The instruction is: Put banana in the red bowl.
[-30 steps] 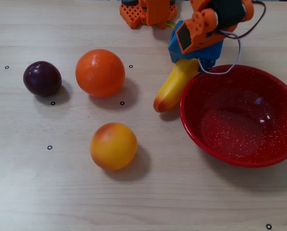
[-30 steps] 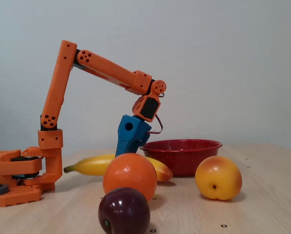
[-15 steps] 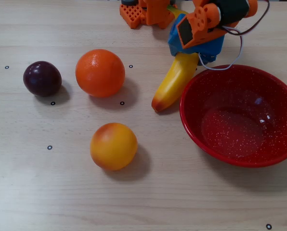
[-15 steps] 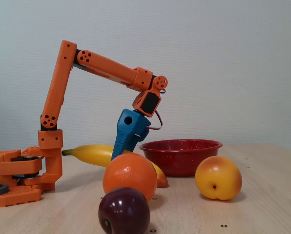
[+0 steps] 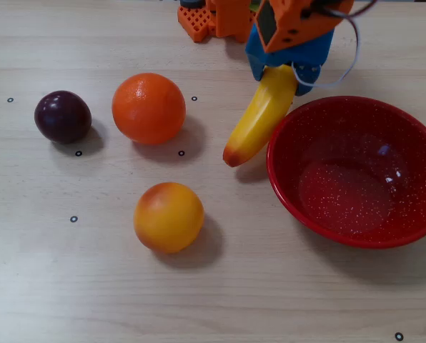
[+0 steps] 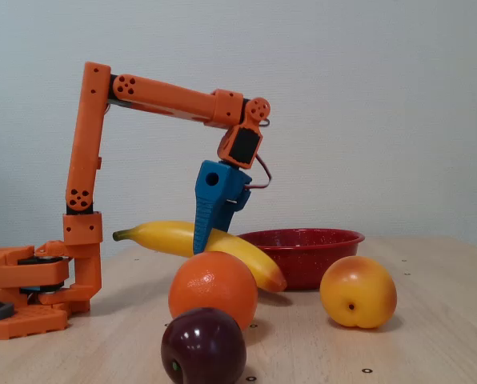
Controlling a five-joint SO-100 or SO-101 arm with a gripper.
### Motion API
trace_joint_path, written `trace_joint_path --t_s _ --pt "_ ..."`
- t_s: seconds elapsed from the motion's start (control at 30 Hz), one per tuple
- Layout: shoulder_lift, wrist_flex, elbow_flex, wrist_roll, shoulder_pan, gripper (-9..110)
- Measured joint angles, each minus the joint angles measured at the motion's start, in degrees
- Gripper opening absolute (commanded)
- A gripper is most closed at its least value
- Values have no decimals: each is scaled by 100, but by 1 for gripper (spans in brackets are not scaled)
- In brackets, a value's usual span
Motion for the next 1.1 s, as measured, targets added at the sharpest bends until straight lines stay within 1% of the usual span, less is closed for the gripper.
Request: trace_joint_path --t_s 0.17,1.03,1.1 --pt "9 0 0 -26 44 0" --pt "1837 0 0 -492 510 0" --pt "1969 9 -202 -492 536 0"
